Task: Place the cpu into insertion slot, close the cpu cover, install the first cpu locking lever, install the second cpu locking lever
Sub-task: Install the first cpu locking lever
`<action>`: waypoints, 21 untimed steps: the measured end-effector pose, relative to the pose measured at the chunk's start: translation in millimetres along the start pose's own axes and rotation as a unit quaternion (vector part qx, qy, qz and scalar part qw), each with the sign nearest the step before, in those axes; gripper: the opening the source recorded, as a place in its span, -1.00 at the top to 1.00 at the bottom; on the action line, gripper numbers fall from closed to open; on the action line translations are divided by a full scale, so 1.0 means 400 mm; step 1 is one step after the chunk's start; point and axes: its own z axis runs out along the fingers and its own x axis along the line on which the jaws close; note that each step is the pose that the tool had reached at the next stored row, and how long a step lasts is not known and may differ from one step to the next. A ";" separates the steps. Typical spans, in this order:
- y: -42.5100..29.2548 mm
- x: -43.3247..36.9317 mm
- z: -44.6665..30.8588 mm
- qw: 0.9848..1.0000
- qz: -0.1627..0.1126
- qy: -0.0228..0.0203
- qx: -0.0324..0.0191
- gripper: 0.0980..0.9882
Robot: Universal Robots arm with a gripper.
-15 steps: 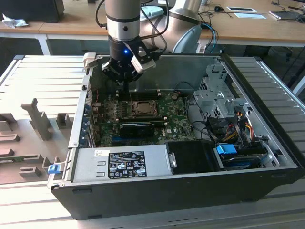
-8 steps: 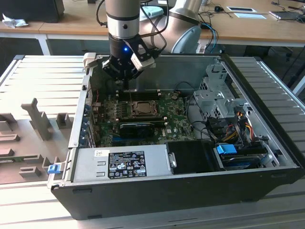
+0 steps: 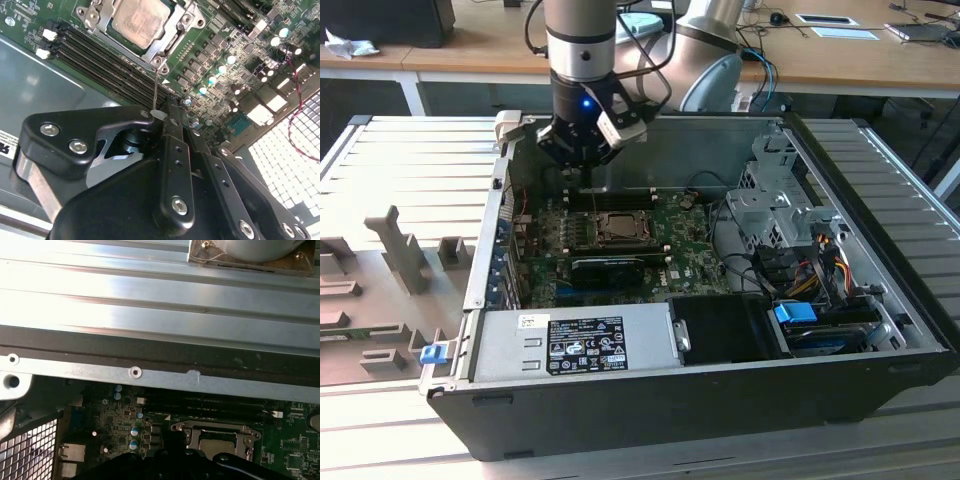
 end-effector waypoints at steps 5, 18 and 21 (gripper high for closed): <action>-0.001 -0.011 0.000 1.000 0.000 0.000 0.000 0.98; -0.002 -0.026 0.000 1.000 0.000 0.000 0.000 0.98; -0.003 -0.027 0.000 1.000 0.000 0.000 0.000 0.98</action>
